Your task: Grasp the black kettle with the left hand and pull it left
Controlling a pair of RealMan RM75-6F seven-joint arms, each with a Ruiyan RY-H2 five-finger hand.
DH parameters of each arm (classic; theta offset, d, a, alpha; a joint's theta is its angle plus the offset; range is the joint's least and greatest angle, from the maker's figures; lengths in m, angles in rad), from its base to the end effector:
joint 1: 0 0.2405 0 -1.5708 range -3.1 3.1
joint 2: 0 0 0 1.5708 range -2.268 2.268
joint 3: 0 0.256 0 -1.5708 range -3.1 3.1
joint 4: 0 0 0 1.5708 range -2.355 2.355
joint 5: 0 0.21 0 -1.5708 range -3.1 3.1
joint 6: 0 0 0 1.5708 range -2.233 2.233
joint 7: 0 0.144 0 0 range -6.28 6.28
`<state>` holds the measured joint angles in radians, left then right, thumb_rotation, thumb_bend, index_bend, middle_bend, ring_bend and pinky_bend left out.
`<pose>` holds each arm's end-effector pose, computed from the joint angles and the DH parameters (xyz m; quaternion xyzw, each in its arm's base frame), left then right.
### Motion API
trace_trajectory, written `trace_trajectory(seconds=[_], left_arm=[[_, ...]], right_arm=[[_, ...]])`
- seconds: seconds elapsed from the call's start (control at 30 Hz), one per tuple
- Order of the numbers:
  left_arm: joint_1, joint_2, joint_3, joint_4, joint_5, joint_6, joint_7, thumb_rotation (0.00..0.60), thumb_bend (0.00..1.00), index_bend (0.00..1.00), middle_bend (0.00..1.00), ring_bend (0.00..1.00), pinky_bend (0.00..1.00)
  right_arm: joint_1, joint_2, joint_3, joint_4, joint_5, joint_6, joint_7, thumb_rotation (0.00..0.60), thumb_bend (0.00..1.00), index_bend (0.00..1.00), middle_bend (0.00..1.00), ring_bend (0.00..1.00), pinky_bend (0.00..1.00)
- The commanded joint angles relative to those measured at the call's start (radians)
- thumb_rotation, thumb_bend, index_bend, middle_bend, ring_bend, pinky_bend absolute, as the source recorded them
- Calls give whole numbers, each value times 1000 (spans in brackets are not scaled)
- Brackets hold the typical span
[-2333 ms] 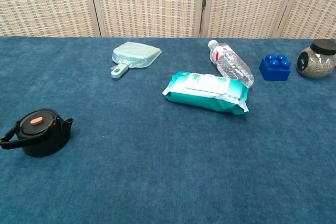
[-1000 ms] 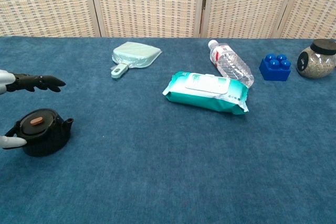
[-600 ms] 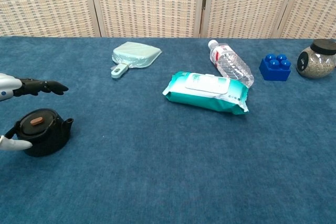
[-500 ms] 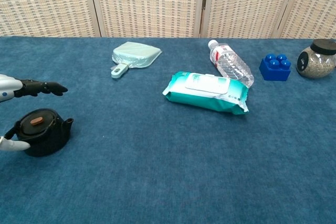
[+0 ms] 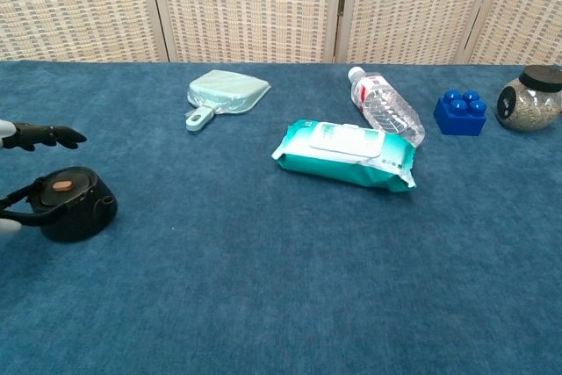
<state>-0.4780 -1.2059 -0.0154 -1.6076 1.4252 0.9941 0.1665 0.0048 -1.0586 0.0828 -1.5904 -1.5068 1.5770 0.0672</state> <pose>-0.2520 0.2701 0.0661 -0.7726 -0.3683 -0.2893 0.4287 -0.3232 -0.1621 0.1971 0.5593 -0.3652 0.4017 0.6265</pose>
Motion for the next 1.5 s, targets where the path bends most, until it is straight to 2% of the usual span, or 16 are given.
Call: trace_trajectory(seconds=[0.03, 0.3, 0.5, 0.6, 0.73, 0.83, 1.07, 1.5], left_arm=[[-10, 3, -12, 17, -18, -11, -12, 600, 168, 0, 94, 101, 141], [-39, 0, -47, 62, -68, -36, -43, 600, 168, 0, 94, 100, 139], [-33, 8, -42, 64, -82, -22, -20, 600, 167, 4, 94, 100, 139], [-12, 8, -27, 60, -47, 28, -15, 600, 168, 67, 95, 100, 138], [9, 3, 4, 75, 36, 85, -31, 600, 168, 214, 147, 114, 132], [16, -3, 24, 95, 91, 115, -43, 600, 168, 255, 179, 121, 117], [20, -18, 43, 125, 145, 143, -54, 600, 168, 278, 209, 147, 8], [26, -35, 56, 109, 140, 132, -13, 600, 167, 308, 256, 184, 5]], right_arm=[[0, 0, 1, -1, 1, 1, 0, 600, 117, 184, 224, 95, 76], [-7, -2, -1, -2, -1, 9, -2, 600, 117, 184, 224, 95, 75], [-11, -2, -2, 1, -4, 15, 3, 600, 116, 184, 224, 95, 75], [-11, -3, -2, 3, -5, 14, 3, 600, 116, 184, 224, 95, 75], [-8, -4, -2, 4, -7, 10, 3, 600, 116, 184, 224, 95, 75], [-6, -4, -3, 2, -8, 6, 0, 600, 116, 184, 224, 95, 75], [-8, -3, -4, -3, -8, 7, -5, 600, 116, 184, 224, 95, 75], [-18, -1, -7, -2, -9, 18, 0, 600, 116, 184, 224, 95, 75]])
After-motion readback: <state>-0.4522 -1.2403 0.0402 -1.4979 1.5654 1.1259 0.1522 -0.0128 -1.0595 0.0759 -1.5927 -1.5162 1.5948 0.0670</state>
